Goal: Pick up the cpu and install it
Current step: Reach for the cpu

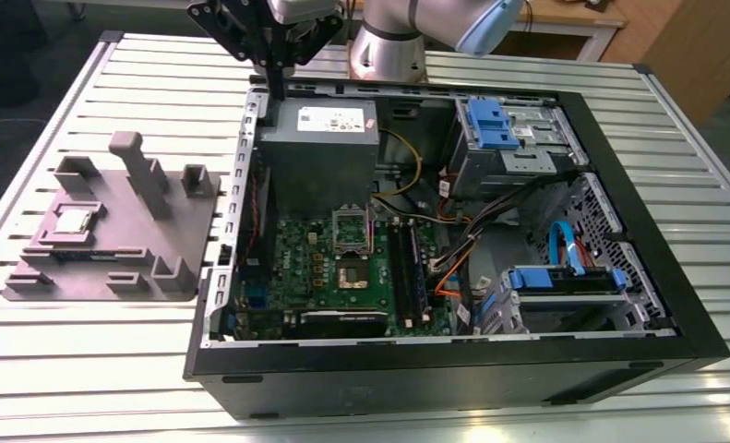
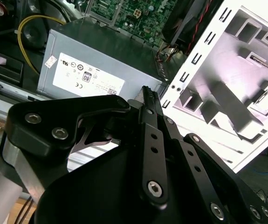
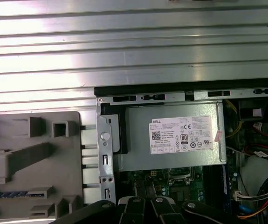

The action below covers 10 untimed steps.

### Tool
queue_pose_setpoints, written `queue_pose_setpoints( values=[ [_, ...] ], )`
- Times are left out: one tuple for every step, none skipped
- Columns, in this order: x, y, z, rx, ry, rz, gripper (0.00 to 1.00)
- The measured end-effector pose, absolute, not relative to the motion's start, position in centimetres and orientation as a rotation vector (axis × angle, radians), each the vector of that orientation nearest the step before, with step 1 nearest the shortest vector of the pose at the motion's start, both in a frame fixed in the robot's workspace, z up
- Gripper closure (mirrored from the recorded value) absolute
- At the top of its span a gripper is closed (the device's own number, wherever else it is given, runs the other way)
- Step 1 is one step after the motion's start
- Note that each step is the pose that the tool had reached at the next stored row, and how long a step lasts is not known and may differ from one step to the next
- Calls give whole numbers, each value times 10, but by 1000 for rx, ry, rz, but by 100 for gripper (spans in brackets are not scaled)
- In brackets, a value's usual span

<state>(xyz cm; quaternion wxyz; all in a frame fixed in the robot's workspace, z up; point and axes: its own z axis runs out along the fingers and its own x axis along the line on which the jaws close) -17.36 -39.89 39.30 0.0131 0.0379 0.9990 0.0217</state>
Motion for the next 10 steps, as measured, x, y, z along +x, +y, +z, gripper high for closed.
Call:
queue_pose_setpoints(
  values=[
    [-174,-399,393,118,3112,68,90],
    [-174,-399,393,118,3112,68,90],
    [-174,-399,393,118,3113,68,90],
    [-174,-399,393,118,3113,68,90],
    [-175,-399,393,118,3113,68,90],
    [-175,-399,393,118,3113,68,90],
    [-175,-399,393,118,3112,68,90],
    [-176,-399,393,118,3112,68,90],
    [-176,-399,393,118,3113,68,90],
    [-176,-399,393,118,3112,68,90]
  ],
)
